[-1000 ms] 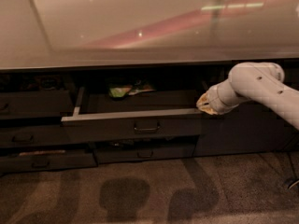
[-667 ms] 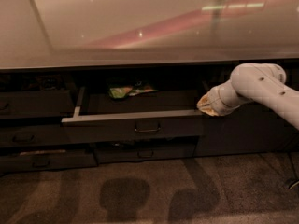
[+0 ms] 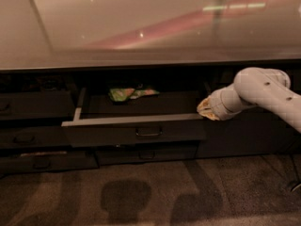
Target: Open top drawer
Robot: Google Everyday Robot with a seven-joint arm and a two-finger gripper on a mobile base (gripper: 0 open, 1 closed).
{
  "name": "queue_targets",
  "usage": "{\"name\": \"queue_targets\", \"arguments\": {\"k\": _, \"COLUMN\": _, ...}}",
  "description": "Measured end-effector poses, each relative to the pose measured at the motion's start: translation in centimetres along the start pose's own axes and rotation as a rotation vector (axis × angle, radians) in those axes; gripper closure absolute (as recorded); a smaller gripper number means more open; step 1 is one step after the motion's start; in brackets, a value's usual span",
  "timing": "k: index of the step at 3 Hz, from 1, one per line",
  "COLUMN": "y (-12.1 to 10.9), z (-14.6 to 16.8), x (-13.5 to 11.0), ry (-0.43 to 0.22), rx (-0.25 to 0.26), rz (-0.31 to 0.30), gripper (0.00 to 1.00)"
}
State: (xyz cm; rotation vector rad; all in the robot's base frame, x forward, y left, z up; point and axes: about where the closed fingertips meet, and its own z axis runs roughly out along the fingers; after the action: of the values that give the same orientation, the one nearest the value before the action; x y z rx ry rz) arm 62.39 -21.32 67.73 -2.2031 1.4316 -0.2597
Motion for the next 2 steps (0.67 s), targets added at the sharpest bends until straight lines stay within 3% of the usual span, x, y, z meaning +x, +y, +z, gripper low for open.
{"name": "queue_targets", "arguments": {"k": 1, "y": -0.1, "z": -0.1, "x": 0.0, "ry": 0.0, "rx": 0.0, "rz": 0.0, "gripper": 1.0}}
{"name": "queue_targets", "arguments": {"k": 2, "y": 2.1, "z": 0.1, "x": -0.5, "ry": -0.026, "rx": -0.013, "rz": 0.001, "gripper": 1.0}}
